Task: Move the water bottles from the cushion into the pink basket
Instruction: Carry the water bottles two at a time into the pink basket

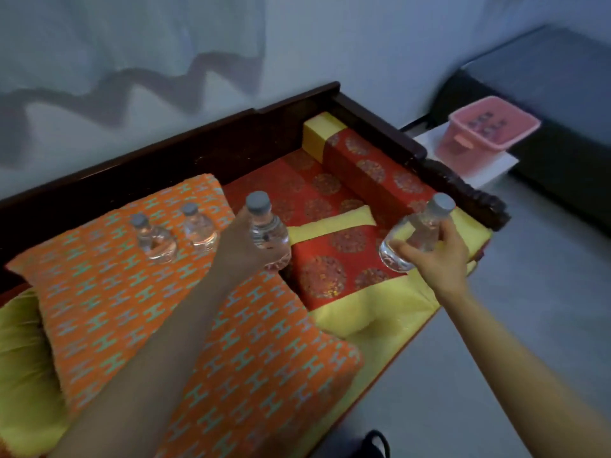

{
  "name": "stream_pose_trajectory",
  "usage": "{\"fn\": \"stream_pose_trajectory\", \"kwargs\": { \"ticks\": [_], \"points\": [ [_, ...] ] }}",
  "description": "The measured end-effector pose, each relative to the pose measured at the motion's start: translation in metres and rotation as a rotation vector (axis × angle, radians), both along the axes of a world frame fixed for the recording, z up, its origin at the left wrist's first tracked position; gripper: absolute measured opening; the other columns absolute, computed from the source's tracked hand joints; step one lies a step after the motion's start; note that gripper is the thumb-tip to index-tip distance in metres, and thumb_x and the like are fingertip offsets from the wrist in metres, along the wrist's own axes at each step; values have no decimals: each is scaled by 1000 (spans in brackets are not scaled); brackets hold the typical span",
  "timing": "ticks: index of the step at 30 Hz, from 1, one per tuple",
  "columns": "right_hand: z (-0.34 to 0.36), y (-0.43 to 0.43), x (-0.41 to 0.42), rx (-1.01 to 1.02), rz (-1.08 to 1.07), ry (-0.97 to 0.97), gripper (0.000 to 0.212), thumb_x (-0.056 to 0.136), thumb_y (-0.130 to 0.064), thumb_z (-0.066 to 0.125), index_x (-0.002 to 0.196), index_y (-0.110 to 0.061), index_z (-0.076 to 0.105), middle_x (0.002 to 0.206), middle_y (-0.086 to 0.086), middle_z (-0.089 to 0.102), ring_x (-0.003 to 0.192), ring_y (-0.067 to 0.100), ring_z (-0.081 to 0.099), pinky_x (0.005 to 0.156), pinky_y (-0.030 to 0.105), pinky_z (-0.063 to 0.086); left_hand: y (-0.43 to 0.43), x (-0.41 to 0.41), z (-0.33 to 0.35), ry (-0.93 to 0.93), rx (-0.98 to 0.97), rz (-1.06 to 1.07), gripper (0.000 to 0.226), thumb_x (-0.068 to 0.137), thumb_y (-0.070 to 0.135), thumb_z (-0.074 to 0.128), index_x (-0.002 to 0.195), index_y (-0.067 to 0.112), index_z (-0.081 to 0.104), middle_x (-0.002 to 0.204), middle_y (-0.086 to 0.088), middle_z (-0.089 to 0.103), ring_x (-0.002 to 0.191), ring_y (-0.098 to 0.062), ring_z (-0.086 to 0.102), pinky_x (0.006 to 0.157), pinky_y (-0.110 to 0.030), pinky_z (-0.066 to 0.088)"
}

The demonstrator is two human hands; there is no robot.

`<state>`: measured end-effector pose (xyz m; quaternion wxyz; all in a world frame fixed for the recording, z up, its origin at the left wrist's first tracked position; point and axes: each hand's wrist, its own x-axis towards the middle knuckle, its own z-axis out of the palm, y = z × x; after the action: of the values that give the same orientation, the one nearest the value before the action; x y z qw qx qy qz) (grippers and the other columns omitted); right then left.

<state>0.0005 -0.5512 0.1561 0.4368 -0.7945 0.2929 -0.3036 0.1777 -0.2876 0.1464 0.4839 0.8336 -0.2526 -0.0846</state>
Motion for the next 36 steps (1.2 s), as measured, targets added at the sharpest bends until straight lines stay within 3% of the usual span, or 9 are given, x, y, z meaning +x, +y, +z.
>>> {"fn": "stream_pose_trajectory", "kwargs": {
  "ticks": [3, 7, 9, 12, 16, 21, 25, 29, 36],
  "points": [
    [7, -48, -41, 18, -44, -6, 46, 61, -24, 87, 86, -46, 55, 83, -29, 62, 75, -11, 58, 63, 9, 44, -46, -28, 1, 31, -7, -35, 51, 63, 26, 87, 101, 36, 54, 89, 17, 66, 84, 2, 62, 72, -25, 48],
    [18, -117, -87, 76, -61, -27, 46, 61, -11, 87, 95, -28, 60, 85, -18, 64, 72, -13, 58, 62, 6, 43, -122, -68, 10, 116, -37, -27, 52, 60, 17, 89, 100, 26, 58, 88, 13, 67, 80, -2, 63, 66, -14, 46],
    [25, -147, -105, 73, -57, -31, 48, 60, -7, 87, 92, -32, 61, 84, -19, 63, 72, -16, 58, 58, 1, 41, -157, -87, 12, 183, -106, -6, 54, 57, 12, 91, 99, 23, 60, 85, 11, 69, 73, 1, 66, 60, -7, 46],
    [36, -189, -127, 69, -52, -17, 52, 60, -9, 88, 87, -41, 58, 85, -22, 63, 75, -19, 58, 59, -1, 40, -207, -111, 16, 251, -163, -31, 60, 56, 13, 91, 107, 20, 61, 91, 6, 72, 76, -1, 69, 63, -13, 49],
    [40, -240, -146, 91, -74, 8, 50, 60, -16, 88, 87, -42, 55, 89, -19, 62, 77, -14, 58, 60, 7, 44, -265, -130, 20, 271, -157, -71, 56, 54, 20, 92, 99, 34, 62, 87, 16, 73, 78, 1, 70, 61, -10, 49],
    [34, -309, -155, 123, -96, 1, 50, 58, -21, 88, 90, -41, 56, 93, -18, 63, 80, -15, 57, 58, 6, 43, -341, -131, 17, 268, -129, -71, 56, 48, 31, 94, 94, 36, 62, 86, 16, 73, 79, -1, 70, 67, -21, 53],
    [23, -367, -152, 137, -123, 19, 65, 55, -25, 90, 107, -29, 51, 98, -17, 60, 85, -3, 57, 65, 15, 40, -405, -124, 9, 234, -131, -85, 83, 44, 36, 95, 114, 28, 50, 106, 4, 67, 95, -14, 67, 83, -38, 55],
    [17, -443, -141, 160, -133, 59, 69, 53, -28, 91, 106, -27, 47, 100, -15, 58, 87, -1, 55, 65, 16, 40, -484, -111, 2, 250, -175, -127, 87, 45, 27, 97, 119, 25, 51, 108, 0, 68, 97, -18, 68, 88, -45, 55],
    [25, -556, -128, 155, -90, 83, 67, 56, -26, 90, 112, -27, 52, 103, -15, 61, 94, 1, 57, 72, 19, 44, -604, -110, -5, 301, -244, -109, 64, 47, 18, 95, 99, 38, 62, 96, 8, 73, 86, -8, 70, 71, -19, 54]
  ]
}}
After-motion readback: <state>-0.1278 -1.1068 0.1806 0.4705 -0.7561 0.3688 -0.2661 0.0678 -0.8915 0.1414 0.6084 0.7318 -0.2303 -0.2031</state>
